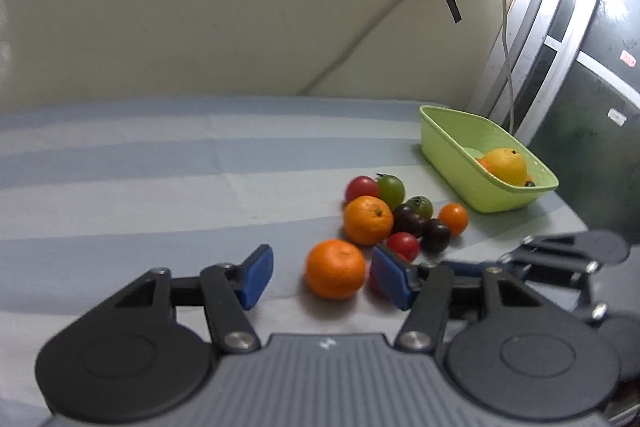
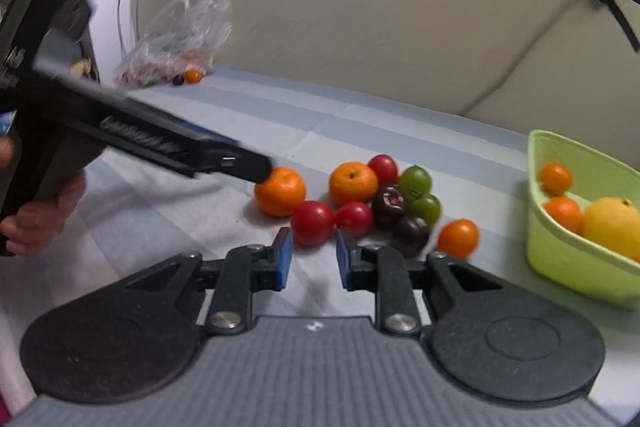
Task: Organize fruits
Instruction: 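Grasp a tangerine with the left gripper while the right gripper grasps a red tomato, then carry both fruits over the green basket and open both grippers to drop them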
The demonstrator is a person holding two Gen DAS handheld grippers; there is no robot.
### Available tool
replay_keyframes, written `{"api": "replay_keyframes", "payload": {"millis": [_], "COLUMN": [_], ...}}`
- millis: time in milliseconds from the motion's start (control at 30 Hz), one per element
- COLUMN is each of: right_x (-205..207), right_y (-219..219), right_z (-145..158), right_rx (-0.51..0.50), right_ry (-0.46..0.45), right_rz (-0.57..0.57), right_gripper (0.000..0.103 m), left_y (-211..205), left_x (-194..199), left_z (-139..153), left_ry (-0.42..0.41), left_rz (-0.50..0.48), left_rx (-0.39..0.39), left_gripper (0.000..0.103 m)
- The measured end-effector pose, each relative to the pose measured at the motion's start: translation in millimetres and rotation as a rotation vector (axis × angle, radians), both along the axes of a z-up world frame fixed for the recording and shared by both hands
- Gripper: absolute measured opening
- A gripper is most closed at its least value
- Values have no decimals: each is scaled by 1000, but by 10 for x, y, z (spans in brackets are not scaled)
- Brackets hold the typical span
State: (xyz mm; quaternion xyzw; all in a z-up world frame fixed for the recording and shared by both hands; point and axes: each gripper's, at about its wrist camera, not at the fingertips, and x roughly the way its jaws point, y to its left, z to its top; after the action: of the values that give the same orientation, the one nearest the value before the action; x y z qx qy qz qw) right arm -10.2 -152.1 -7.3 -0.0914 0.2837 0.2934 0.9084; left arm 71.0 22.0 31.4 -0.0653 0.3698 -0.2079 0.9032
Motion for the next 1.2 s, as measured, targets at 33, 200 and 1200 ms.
{"api": "replay_keyframes", "payload": {"millis": [33,200,1200], "right_x": [27,95,324], "right_y": [28,76,-1913], "right_z": [-30,-94,209], "right_rx": [-4,-6,101], "right_ry": [9,2,-224], "right_rz": [2,5,-443], "right_gripper": [27,28,28], "left_y": [-11,-29,-2273], "left_x": [44,122,1183], "left_z": [-35,-170,265], "left_ry": [17,45,32], "left_rz": [-2,6,-156], "left_rx": [-10,-35,-79], "left_gripper": [56,50,40]}}
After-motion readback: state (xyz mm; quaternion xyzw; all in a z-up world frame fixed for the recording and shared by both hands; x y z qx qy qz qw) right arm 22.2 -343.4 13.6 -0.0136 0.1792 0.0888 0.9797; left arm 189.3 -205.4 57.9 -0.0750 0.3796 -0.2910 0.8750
